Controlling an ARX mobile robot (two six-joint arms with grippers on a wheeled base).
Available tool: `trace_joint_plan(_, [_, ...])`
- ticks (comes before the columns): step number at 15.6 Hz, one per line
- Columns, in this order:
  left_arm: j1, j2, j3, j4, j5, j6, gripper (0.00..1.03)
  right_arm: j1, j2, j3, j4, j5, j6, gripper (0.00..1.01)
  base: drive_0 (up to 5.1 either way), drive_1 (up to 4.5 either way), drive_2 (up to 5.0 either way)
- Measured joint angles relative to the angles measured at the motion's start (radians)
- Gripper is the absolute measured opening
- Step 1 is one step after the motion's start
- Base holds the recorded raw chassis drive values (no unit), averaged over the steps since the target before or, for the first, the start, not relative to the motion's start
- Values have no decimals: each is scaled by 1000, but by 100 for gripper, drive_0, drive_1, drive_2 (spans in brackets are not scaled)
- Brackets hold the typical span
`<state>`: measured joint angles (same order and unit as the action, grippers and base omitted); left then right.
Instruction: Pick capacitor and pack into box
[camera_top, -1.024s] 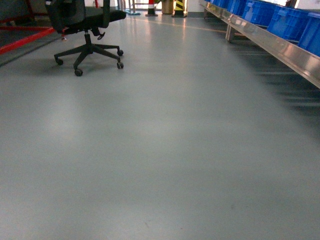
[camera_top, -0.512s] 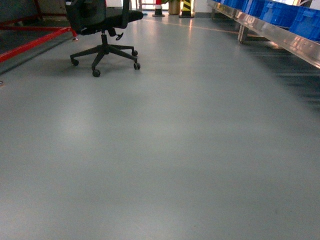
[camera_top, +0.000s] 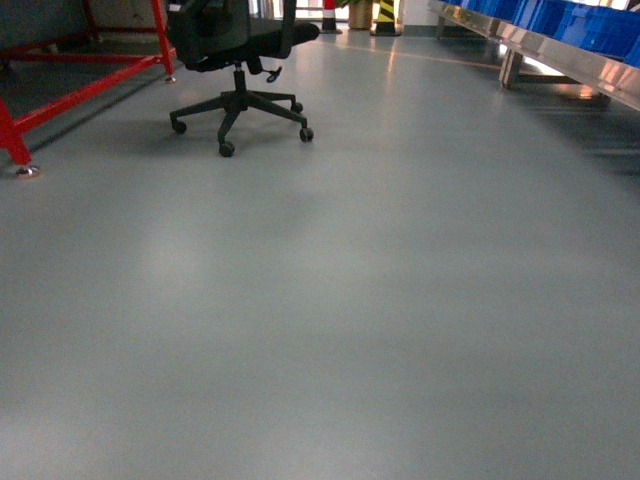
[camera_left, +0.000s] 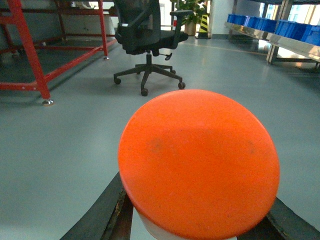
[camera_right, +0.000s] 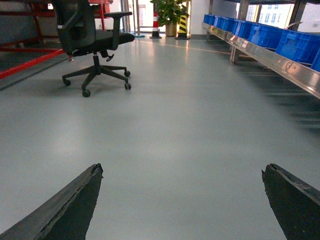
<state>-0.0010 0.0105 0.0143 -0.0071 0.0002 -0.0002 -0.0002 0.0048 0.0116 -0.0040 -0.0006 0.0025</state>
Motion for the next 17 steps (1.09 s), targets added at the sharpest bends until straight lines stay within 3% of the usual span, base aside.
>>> trace_joint_plan(17, [0,0,0,2,-1,0,44,0,0,0,-2,0,0,98,-494,243,243])
